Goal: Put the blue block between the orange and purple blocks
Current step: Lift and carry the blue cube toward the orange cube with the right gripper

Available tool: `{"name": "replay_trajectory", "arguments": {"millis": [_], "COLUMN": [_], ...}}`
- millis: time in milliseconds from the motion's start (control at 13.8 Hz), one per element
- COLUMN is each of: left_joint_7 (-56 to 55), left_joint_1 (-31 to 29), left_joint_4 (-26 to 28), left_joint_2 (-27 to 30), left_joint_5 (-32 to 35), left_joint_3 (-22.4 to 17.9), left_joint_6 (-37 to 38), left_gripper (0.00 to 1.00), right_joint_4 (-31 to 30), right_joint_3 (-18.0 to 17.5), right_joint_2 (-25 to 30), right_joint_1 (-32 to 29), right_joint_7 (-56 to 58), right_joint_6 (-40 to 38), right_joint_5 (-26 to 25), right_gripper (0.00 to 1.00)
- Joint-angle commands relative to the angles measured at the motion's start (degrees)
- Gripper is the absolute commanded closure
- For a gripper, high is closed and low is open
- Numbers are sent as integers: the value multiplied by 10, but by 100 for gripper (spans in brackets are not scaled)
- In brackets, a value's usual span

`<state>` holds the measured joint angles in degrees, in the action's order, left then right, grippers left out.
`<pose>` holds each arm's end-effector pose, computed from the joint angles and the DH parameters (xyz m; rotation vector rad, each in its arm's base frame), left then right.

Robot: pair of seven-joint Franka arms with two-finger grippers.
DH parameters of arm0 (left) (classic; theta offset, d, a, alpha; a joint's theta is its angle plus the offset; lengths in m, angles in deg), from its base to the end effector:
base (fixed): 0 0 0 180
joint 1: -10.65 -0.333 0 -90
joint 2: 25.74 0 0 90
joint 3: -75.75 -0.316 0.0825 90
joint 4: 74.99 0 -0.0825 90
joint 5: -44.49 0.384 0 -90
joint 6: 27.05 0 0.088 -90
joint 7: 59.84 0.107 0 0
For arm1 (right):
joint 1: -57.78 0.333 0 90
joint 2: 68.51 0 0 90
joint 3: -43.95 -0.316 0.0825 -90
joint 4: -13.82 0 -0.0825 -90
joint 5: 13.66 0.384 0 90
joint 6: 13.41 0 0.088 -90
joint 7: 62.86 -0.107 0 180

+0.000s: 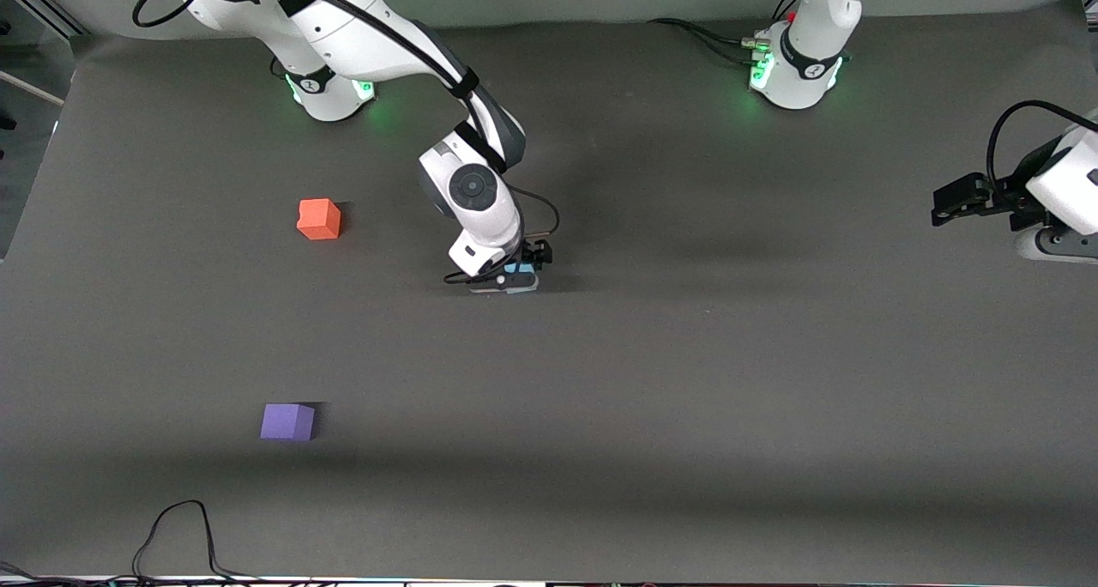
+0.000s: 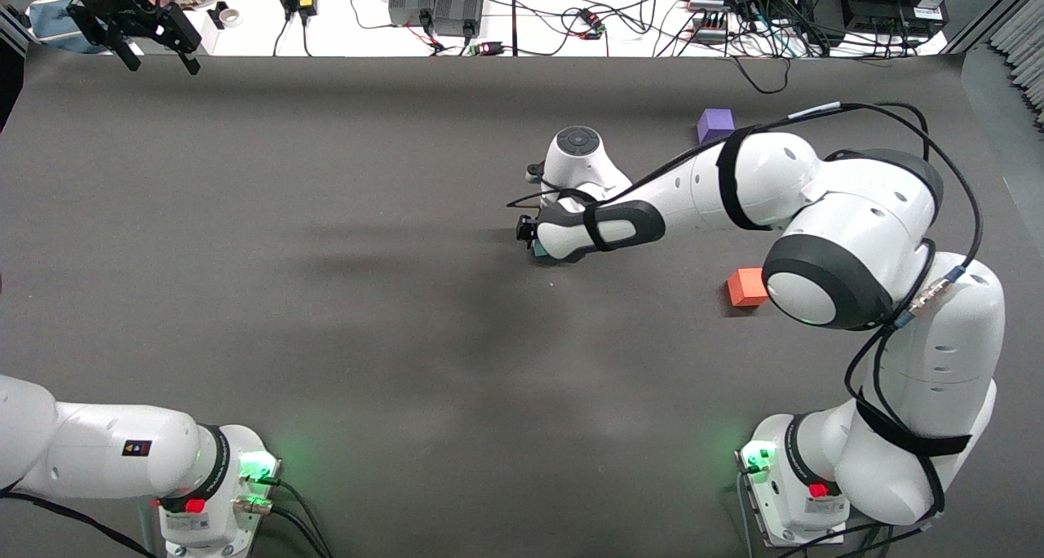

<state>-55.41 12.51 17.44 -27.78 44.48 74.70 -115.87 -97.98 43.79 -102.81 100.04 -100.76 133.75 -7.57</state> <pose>0.5599 -0.0081 0.5830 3.1319 -0.1433 -0.1546 0.4580 0.4161 0.1694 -3.0836 0.0160 0.0380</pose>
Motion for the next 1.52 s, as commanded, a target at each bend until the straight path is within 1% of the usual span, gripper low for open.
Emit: {"name": "replay_trajectory", "arguments": {"millis": [0, 144, 217, 361, 433, 578, 722, 794, 939, 1156, 1300, 1444], "left_joint_7": [1, 0, 0, -1, -1, -2, -2, -3, -3, -2, -2, -1], "left_joint_1": [6, 3, 3, 2, 2, -2, -7, -10, -8, -9, -9, -9], "left_joint_4": [1, 1, 1, 1, 1, 1, 1, 0, 1, 1, 1, 1], "left_joint_2": [5, 7, 8, 8, 8, 8, 8, 8, 8, 9, 10, 10], "left_joint_5": [11, 10, 10, 10, 10, 9, 7, 7, 7, 7, 7, 7], "left_joint_3": [-4, 0, 0, 0, 0, 1, 3, 10, 10, 9, 9, 9], "left_joint_6": [-5, -6, -7, -10, -10, -11, -14, -14, -12, -7, -5, -4], "left_gripper": [0, 0, 0, 0, 0, 0, 0, 0, 0, 0, 0, 0], "right_joint_4": [-1, 3, 8, 25, 47, 113, 189, 237, 323, 394, 391, 361], "right_joint_3": [10, 10, 10, 11, 23, 35, 51, 53, 53, 55, 51, 43], "right_joint_2": [4, 7, 13, 47, 66, 105, 124, 124, 125, 136, 165, 199], "right_joint_1": [6, 4, 4, 2, 2, 1, 0, -12, -45, -89, -134, -194], "right_joint_7": [-14, -14, -16, -11, -10, -8, 15, 24, 31, 76, 117, 169], "right_joint_6": [8, 6, 2, -54, -103, -221, -326, -366, -445, -523, -550, -570], "right_joint_5": [-13, -13, -13, -13, -13, -13, -6, -1, 9, 9, 9, 9], "right_gripper": [34, 46, 50, 50, 50, 50, 50, 50, 50, 50, 50, 50]}}
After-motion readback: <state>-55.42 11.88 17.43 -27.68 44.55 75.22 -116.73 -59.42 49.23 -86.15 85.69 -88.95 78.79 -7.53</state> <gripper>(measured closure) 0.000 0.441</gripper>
